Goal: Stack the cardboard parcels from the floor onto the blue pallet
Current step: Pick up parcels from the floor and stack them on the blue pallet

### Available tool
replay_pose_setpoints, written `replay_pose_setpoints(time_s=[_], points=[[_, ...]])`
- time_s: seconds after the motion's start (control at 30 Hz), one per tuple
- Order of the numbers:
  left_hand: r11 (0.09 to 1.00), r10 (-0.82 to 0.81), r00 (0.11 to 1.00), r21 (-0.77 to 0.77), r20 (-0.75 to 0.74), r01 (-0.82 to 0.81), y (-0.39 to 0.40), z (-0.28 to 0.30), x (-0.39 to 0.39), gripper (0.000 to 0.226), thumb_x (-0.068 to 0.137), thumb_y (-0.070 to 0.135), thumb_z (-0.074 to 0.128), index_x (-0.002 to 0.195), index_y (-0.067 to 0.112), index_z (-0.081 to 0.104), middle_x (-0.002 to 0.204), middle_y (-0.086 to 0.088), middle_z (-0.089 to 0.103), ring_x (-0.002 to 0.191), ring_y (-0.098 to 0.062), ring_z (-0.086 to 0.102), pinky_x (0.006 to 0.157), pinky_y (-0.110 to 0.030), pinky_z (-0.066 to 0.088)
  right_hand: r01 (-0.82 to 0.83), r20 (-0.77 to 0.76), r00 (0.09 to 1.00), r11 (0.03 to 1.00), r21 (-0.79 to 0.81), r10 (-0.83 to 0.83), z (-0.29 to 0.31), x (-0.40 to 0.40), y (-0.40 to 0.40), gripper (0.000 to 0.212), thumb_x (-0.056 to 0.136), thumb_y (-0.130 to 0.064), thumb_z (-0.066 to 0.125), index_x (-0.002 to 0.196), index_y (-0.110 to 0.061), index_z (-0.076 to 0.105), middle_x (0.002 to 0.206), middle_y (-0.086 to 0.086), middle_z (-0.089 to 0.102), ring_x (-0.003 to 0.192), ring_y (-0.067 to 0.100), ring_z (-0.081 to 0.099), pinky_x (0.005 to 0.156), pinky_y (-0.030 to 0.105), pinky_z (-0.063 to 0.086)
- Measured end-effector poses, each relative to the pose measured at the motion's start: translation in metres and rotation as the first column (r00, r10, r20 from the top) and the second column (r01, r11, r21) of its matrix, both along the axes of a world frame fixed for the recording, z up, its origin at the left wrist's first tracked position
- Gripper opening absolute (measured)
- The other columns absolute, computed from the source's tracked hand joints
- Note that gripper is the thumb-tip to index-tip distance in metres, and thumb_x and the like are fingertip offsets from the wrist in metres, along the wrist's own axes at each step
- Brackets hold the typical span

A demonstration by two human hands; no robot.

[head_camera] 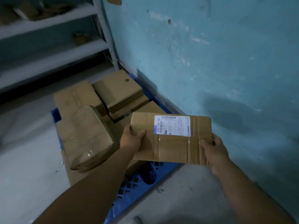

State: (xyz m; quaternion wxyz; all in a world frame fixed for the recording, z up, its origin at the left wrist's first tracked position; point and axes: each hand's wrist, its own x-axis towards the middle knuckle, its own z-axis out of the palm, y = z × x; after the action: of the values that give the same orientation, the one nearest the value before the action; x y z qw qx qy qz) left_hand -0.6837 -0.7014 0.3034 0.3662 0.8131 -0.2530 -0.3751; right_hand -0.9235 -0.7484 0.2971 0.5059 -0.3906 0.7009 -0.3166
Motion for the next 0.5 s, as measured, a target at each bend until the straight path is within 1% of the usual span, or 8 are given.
replay_pose_setpoints(time_s=[0.1,0.17,0.23,0.3,0.37,0.43,0.5], points=[[0.996,0.094,0.996,0.002,0.003,-0.094,-0.007,-0.002,0.025,0.069,0.090,0.032,0.063,0.148,0.022,0.028,0.142,-0.005,0.046,0.125,-0.027,0.047,0.102,-0.041,0.039,-0.090,0.011,0.996,0.996,-0.019,0.090,-0.003,0.028,-0.028,0.045,0.094,-0.008,0.053,0.138,-0.016,0.046,0.112,0.000,0.053,0.098,0.019,0.052,0.083,0.032,0.043],[0.991,0.132,0.991,0.009,-0.014,-0.132,-0.014,-0.006,0.044,0.069,0.091,0.034,0.062,0.149,0.023,0.026,0.144,-0.004,0.044,0.126,-0.027,0.046,0.102,-0.041,0.039,-0.139,-0.004,0.990,0.990,-0.023,0.139,-0.004,0.048,-0.045,0.048,0.093,-0.009,0.054,0.140,-0.017,0.044,0.111,-0.001,0.052,0.098,0.018,0.051,0.079,0.029,0.040],[0.985,0.169,0.985,0.023,-0.038,-0.168,-0.022,-0.014,0.062,0.071,0.090,0.037,0.062,0.149,0.024,0.025,0.144,-0.003,0.044,0.125,-0.027,0.047,0.101,-0.041,0.039,-0.177,-0.023,0.984,0.984,-0.001,0.177,-0.008,0.069,-0.062,0.050,0.093,-0.013,0.056,0.140,-0.017,0.042,0.118,0.001,0.055,0.102,0.022,0.054,0.080,0.032,0.043],[0.981,0.193,0.979,0.034,-0.060,-0.191,-0.033,-0.021,0.081,0.074,0.088,0.040,0.064,0.149,0.026,0.024,0.143,-0.003,0.045,0.124,-0.027,0.048,0.102,-0.042,0.041,-0.197,-0.040,0.979,0.980,0.025,0.198,-0.009,0.089,-0.079,0.050,0.092,-0.015,0.058,0.139,-0.016,0.043,0.124,0.007,0.057,0.104,0.026,0.056,0.084,0.036,0.047],[0.978,0.209,0.973,0.034,-0.096,-0.206,-0.046,-0.027,0.097,0.077,0.086,0.038,0.066,0.149,0.026,0.024,0.141,-0.003,0.046,0.122,-0.027,0.049,0.102,-0.041,0.042,-0.222,-0.039,0.974,0.974,0.043,0.224,-0.010,0.109,-0.100,0.046,0.092,-0.015,0.058,0.136,-0.014,0.046,0.119,0.008,0.058,0.101,0.025,0.056,0.084,0.038,0.049],[0.976,0.217,0.969,0.029,-0.122,-0.215,-0.058,-0.031,0.112,0.077,0.085,0.033,0.069,0.148,0.024,0.025,0.138,-0.004,0.048,0.121,-0.027,0.050,0.100,-0.041,0.042,-0.252,-0.048,0.966,0.966,0.060,0.255,-0.012,0.129,-0.120,0.042,0.092,-0.017,0.059,0.132,-0.017,0.048,0.118,0.008,0.059,0.101,0.027,0.058,0.084,0.040,0.051],[0.973,0.231,0.966,0.028,-0.118,-0.229,-0.069,-0.036,0.129,0.078,0.082,0.029,0.073,0.146,0.022,0.029,0.136,-0.005,0.051,0.120,-0.027,0.051,0.102,-0.043,0.043,-0.289,-0.064,0.954,0.955,0.067,0.293,-0.016,0.150,-0.138,0.038,0.092,-0.019,0.059,0.129,-0.020,0.048,0.117,0.008,0.059,0.102,0.028,0.058,0.085,0.042,0.051]])
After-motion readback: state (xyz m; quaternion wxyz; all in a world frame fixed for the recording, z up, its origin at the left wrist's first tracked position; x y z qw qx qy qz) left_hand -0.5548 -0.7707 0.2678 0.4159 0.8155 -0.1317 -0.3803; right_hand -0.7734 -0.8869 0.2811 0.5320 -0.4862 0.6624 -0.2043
